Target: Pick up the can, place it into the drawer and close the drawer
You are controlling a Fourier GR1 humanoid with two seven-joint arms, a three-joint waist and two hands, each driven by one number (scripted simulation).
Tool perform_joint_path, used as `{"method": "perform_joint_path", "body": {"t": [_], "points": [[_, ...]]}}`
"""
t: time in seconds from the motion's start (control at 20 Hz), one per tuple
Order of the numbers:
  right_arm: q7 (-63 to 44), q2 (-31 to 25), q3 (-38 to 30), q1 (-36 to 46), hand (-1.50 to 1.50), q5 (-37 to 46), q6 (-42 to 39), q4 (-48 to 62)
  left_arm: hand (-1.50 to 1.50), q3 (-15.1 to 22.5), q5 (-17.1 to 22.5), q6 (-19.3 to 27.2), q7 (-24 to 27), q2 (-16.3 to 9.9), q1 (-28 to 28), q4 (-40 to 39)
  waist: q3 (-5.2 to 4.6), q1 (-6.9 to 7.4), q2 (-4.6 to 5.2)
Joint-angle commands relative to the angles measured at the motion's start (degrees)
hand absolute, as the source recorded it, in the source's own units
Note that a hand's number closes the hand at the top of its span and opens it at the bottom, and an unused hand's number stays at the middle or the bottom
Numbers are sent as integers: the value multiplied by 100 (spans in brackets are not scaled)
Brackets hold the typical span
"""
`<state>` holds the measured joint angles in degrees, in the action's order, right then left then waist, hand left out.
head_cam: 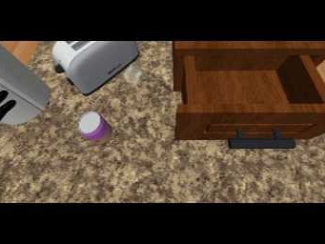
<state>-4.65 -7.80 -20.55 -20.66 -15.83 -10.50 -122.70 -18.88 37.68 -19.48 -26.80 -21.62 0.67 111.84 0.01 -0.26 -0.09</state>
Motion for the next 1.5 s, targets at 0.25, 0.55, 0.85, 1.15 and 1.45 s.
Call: {"method": "perform_joint_path", "body": {"t": [0.25,0.55,0.85,1.15,1.45], "points": [[226,81,-537,-505,-150,-509,-690,9,-150,180,83,208,-209,275,521,-814,-1,-41,4],[77,-32,-757,7,-150,-487,-686,262,-150,773,-544,866,-347,699,964,-698,0,-8,7],[23,297,-910,-597,-150,-580,-1075,-293,-150,956,-1047,606,263,942,1089,-1624,-2,-33,5],[80,43,-1446,-267,-150,-1001,-1396,346,-150,826,-1475,311,973,859,1424,-2780,-2,-34,14],[-289,297,-1306,-423,-150,-786,-1409,-322,-150,1269,-2093,463,1477,1323,606,-2564,-3,2,4]]}}
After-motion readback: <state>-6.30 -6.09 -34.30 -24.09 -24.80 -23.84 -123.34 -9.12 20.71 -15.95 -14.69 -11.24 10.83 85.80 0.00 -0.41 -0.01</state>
